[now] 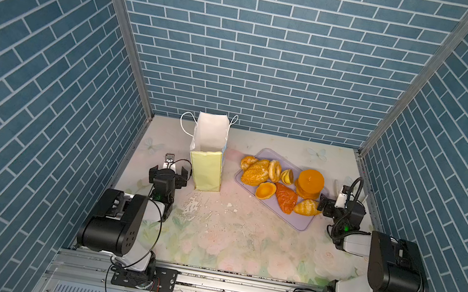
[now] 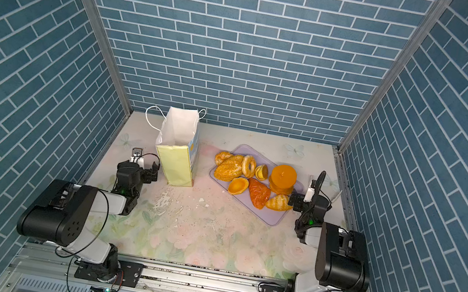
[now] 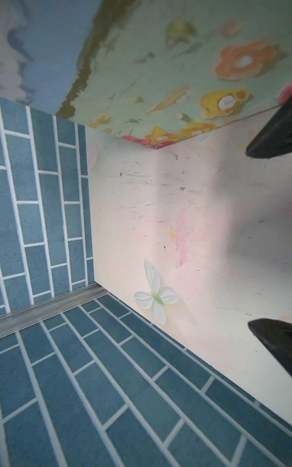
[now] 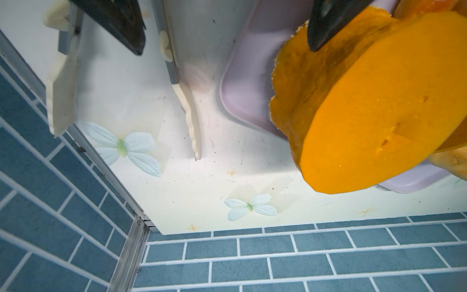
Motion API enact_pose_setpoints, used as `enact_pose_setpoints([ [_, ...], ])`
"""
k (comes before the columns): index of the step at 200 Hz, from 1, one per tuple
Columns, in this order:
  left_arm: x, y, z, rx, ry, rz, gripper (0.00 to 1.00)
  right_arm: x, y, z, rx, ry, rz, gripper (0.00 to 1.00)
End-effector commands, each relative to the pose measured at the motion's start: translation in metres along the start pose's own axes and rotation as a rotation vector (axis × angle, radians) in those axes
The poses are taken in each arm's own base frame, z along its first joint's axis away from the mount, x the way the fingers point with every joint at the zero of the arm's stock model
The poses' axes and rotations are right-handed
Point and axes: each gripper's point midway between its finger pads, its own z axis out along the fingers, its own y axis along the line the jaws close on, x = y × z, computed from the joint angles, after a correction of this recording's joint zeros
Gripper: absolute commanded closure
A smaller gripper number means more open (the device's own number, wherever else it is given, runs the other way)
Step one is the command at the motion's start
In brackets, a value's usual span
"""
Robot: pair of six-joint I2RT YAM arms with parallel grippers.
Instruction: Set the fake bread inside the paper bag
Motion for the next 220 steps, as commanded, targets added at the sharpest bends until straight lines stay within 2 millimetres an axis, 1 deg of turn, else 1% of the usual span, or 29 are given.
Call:
enact_pose_setpoints([
  [1,-0.0017,-0.0015,0.0002,-0.002,-0.005,0.003,0.00,-0.0082,-0.0009,0.0025,0.007,-0.020,-0.002,0.01],
  [55,-0.0017,-0.0016,0.0003,-0.002,-0.005,0.004,0.00,-0.0082,-0.0009,0.0028,0.005,-0.018,0.002,0.01],
  [78,-0.0027,-0.0088,0.0011,0.038,-0.003,0.020,0.00,-0.0081,-0.0008,0.0029,0.005,-0.018,0.003,0.01],
  [193,-0.0021,-0.0083,0.0013,0.037,0.000,0.019,0.00,-0.0079,-0.0005,0.0028,0.004,-0.018,0.001,0.01],
  [207,-0.0026,-0.0084,0.0013,0.038,-0.003,0.019,0.00,-0.0083,-0.0012,0.0026,0.007,-0.020,0.001,0.01],
  [220,-0.0029,-0.0065,0.0000,0.030,-0.009,0.013,0.00,-0.0109,-0.0064,0.0001,0.039,-0.038,0.014,0.01],
])
